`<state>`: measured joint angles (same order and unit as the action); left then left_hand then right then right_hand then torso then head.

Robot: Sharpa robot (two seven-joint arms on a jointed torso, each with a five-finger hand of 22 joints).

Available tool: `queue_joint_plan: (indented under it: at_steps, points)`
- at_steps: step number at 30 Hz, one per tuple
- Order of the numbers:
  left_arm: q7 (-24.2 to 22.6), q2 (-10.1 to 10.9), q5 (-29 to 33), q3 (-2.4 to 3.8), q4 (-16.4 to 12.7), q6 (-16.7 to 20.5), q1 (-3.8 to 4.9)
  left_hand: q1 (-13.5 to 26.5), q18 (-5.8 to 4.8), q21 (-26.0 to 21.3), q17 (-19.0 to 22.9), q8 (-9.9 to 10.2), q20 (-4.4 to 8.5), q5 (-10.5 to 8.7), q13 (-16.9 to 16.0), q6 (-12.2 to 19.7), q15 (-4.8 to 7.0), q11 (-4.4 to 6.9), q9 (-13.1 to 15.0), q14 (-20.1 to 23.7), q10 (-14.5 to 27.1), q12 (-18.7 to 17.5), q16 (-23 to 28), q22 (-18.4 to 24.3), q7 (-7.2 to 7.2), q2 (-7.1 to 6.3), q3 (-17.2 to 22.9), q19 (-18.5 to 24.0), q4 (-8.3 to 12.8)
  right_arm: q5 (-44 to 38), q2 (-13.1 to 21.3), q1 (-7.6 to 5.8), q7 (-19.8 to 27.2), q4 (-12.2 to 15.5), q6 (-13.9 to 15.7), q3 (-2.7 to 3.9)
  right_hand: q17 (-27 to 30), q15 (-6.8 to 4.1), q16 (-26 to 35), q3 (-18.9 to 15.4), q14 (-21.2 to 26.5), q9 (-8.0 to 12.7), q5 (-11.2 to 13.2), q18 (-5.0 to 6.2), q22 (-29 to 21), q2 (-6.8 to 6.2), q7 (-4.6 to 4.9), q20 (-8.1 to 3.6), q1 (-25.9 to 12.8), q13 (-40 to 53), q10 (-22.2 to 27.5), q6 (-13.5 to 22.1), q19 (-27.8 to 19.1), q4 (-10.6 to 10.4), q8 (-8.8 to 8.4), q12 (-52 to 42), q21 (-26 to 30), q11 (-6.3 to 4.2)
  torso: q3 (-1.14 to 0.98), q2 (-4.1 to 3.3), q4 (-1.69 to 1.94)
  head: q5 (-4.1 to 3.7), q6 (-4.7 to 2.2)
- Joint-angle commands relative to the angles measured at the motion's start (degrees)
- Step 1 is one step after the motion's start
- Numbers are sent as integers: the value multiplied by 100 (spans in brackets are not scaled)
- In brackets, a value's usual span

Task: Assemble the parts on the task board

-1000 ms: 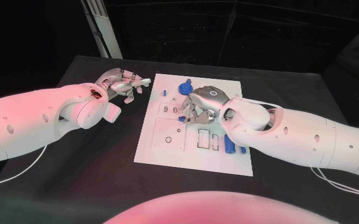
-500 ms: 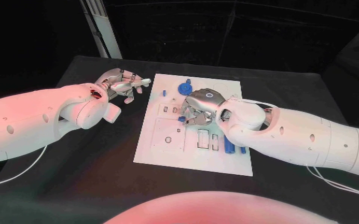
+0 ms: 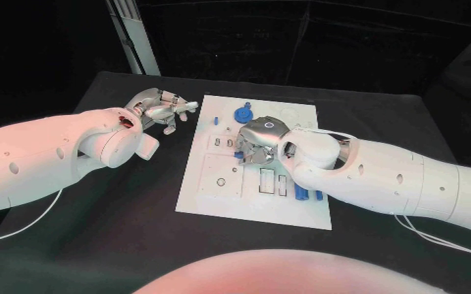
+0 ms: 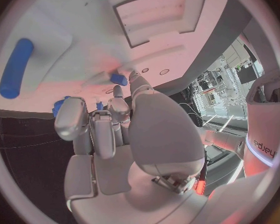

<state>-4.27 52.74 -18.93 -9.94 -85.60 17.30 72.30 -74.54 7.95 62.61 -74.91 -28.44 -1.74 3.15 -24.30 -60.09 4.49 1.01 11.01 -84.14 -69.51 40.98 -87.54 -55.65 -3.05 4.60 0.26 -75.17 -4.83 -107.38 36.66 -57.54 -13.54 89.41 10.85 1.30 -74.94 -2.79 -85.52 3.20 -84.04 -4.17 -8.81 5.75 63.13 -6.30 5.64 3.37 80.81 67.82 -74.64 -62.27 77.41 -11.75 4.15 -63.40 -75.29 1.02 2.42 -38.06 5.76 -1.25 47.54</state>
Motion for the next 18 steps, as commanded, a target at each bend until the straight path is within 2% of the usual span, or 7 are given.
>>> queue_joint_plan:
  at_steps: [1, 6, 14, 18]
  points:
    - [-54, -2, 26, 4, -5, -48, 9, -9, -30, -36, -961, 37, 7, 14, 6, 47, 16, 9, -5, -457, 30, -34, 36, 5, 11, -59, 33, 42, 12, -108, -9, -11, -111, -13, -269, 3, -996, -8, -33, -44, -489, -6, -19, -39, 8, 58, 4, -3, 12, 10, -39, -59, 36, 1, 17, -43, -32, 6, -3, 4, 1, 2, 3]
    - [-49, -2, 26, 4, -6, -50, 9, -9, -30, -36, -961, 37, 7, 14, 6, 47, 16, 9, -5, -457, 30, -34, 36, 5, 11, -59, 33, 42, 12, -161, -25, -11, -170, -44, -324, 2, -1014, -10, -50, -19, -492, -7, -39, -43, 38, 116, -2, -4, 55, 48, -38, -89, 39, 10, 26, -106, -52, 1, -5, 4, -2, 3, 3]
    - [-44, 1, 26, 4, -4, -48, 9, -11, -28, -48, -953, 42, 4, 15, 13, 56, 12, 5, -9, -455, 41, -45, 42, 16, 6, -64, 58, 52, 13, -173, -34, -11, -191, -61, -340, 2, -1052, -26, -86, 266, -498, -4, 69, -56, 132, 496, -24, -16, 180, 102, -33, -160, 60, -30, 34, -216, -116, -21, -4, 1, -1, 4, 0]
    - [-43, 3, 26, 4, -6, -48, 9, -11, -28, -48, -953, 42, 4, 15, 13, 56, 12, 5, -9, -455, 41, -45, 42, 16, 6, -64, 58, 52, 13, -167, -35, -11, -173, -60, -339, 2, -1055, -31, -89, 435, -497, 2, 223, -58, 154, 659, -32, -21, 193, 106, -24, -166, 58, -72, 24, -242, -132, -29, -4, 0, -2, 11, -1]
